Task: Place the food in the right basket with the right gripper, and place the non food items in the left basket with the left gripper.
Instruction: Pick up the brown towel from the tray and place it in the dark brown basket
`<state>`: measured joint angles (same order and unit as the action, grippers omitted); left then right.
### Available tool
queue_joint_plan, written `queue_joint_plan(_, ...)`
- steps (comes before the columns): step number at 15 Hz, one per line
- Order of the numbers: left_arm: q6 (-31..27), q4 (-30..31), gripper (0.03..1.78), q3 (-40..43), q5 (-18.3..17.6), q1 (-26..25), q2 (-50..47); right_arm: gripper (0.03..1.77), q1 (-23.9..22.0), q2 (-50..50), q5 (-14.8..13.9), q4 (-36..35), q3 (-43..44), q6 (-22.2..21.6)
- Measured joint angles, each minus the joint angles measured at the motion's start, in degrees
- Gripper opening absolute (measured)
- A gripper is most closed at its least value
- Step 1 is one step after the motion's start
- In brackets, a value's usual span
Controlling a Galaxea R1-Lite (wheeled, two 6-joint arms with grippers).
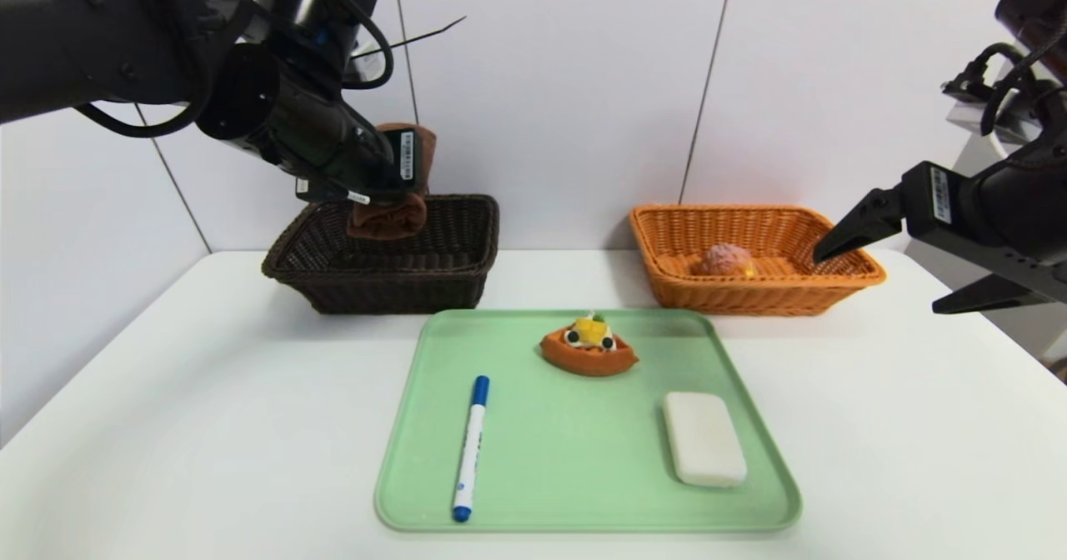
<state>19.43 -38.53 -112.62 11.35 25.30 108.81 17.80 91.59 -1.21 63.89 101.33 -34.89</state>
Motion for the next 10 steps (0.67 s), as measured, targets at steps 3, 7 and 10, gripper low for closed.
queue_joint_plan(3,-2.34,5.07,0.48,0.05,-0.06,-5.01,3.86,1.70,-0.05,-3.04,0.06,-4.35,0.16,0.41)
queue_joint_plan(7,-3.01,8.22,0.48,-0.01,-0.11,-7.47,8.72,1.70,-0.90,-6.89,0.02,-8.48,0.33,1.07)
queue_joint_plan(10,-2.97,8.35,0.48,-0.01,-0.16,-8.59,11.01,1.70,-1.60,-9.03,0.00,-8.63,1.21,1.35)
